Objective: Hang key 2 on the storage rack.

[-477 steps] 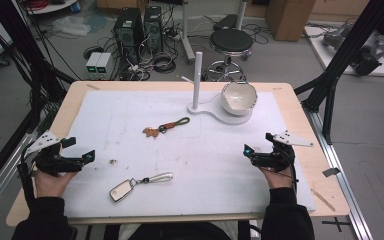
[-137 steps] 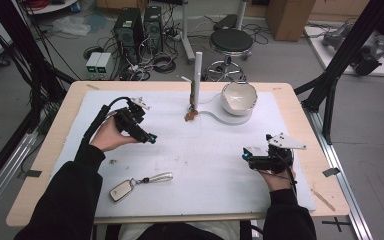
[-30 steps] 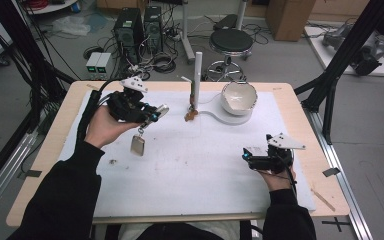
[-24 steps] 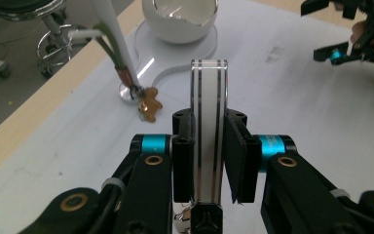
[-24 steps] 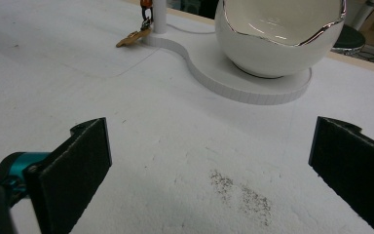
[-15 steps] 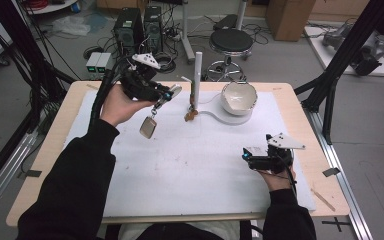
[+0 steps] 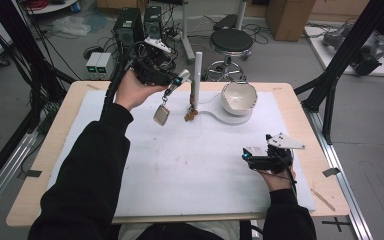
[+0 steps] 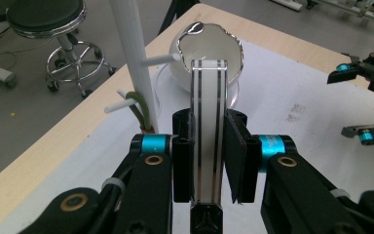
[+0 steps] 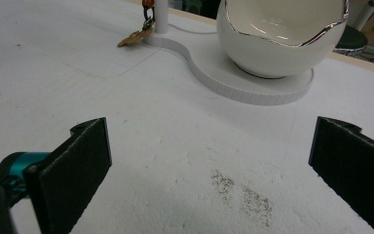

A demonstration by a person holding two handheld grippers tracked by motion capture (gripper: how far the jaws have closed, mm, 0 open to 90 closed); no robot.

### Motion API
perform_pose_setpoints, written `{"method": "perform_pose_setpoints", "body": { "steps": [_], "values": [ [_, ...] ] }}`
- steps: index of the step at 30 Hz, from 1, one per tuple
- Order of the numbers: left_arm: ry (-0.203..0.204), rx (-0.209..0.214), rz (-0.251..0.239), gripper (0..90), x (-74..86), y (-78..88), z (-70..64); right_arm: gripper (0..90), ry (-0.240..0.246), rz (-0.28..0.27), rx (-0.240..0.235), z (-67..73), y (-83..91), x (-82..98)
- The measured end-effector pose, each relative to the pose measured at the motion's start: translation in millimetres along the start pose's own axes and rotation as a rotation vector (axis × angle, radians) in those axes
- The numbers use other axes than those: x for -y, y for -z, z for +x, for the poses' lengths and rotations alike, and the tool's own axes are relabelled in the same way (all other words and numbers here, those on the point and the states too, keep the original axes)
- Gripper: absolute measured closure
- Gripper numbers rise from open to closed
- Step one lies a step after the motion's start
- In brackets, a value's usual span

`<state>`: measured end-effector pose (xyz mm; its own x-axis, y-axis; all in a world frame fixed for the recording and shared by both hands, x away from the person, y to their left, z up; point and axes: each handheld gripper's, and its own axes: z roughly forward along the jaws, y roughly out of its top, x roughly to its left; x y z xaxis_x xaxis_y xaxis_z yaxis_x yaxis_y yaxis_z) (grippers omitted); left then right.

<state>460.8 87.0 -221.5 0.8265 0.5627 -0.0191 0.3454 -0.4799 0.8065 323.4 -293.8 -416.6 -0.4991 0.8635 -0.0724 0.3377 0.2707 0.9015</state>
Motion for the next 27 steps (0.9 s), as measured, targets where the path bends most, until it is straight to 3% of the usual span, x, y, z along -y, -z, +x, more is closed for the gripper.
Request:
{"method": "perform_pose_setpoints", "body": {
  "steps": [8,17,21,27],
  "values": [
    [-0.019,0.012,0.003,74.8,-19.4,-15.8,3.1,0.8,-0.005,0.000,-0.007,0.7,-0.5,0.0],
    [-0.036,0.024,0.039,74.8,-35.7,-41.5,3.8,0.8,-0.006,-0.003,-0.006,-0.1,0.9,0.0],
    [-0.037,0.053,0.024,74.8,-39.1,-53.3,3.0,0.8,-0.011,-0.001,-0.011,-0.1,0.6,0.7],
    [-0.042,0.054,-0.006,74.8,-49.8,-63.7,2.1,0.8,-0.012,-0.006,-0.008,-1.0,1.4,0.7]
  ]
}}
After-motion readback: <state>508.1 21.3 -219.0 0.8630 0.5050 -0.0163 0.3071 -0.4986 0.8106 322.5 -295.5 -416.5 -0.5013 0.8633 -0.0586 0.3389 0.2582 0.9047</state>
